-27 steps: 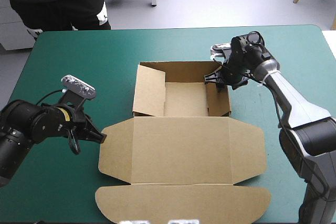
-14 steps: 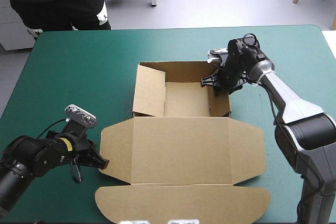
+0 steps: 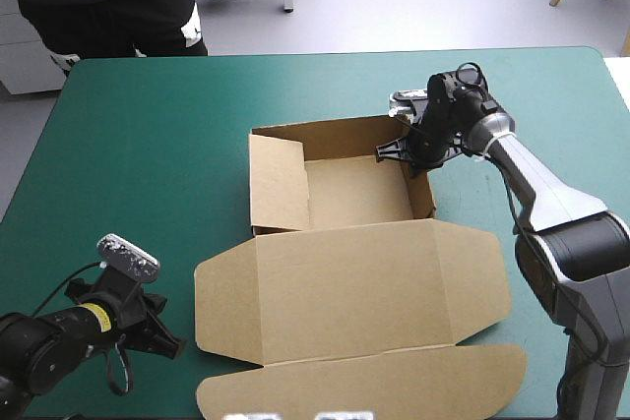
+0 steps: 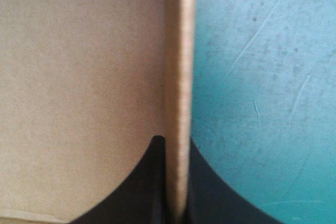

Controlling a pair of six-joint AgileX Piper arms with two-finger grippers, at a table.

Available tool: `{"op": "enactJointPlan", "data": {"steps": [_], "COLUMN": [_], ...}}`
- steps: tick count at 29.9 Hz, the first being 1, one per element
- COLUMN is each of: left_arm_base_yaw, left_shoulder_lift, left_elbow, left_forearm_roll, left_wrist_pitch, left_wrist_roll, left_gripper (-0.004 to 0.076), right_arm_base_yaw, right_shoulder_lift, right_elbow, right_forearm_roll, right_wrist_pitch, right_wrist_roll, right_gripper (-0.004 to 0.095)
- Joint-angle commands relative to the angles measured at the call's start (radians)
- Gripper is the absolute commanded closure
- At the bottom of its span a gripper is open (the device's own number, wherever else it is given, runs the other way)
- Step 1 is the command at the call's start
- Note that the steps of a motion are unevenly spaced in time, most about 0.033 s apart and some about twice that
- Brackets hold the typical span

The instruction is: Fold the box

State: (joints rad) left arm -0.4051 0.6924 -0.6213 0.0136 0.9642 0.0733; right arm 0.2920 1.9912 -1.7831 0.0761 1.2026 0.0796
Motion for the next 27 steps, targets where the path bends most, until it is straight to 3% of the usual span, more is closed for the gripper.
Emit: {"op": "enactJointPlan", "data": {"steps": [1,6,14,21,27], "left_arm_base_yaw": [0.001,0.001,0.001,0.001,0.001], "left_shoulder_lift": [-0.054,-0.153,-0.304,-0.387,-0.417], "left_elbow": [-0.014,0.03,0.092,0.094,0.092], "left_forearm_roll": [0.002,0.006,0.006,-0.004,-0.004], "left_wrist_pitch": [0.009,0.034,0.086,0.226,0.247], "left_wrist_roll": [0.011,0.014,0.014,0.01,0.003], "left_gripper": [0.0734,0.0734,0.0734,0.0734,0.0734], "right_arm_base_yaw": [-0.024,-0.127,-0.441,-0.731,-0.879], "right_shoulder_lift": [-0.069,-0.128,-0.224,-0.25,-0.25], "right_elbow": [-0.023,-0.023,-0.023,-0.023,-0.023], "right_forearm_roll": [-0.034,-0.076,-0.076,-0.076,-0.076], "right_wrist_pitch": [0.001,0.001,0.001,0.001,0.001], "right_wrist_roll": [-0.017,-0.017,-0.057,-0.087,-0.149], "right_gripper": [0.0927,0.0927,0.0927,0.0927,0.0921]}}
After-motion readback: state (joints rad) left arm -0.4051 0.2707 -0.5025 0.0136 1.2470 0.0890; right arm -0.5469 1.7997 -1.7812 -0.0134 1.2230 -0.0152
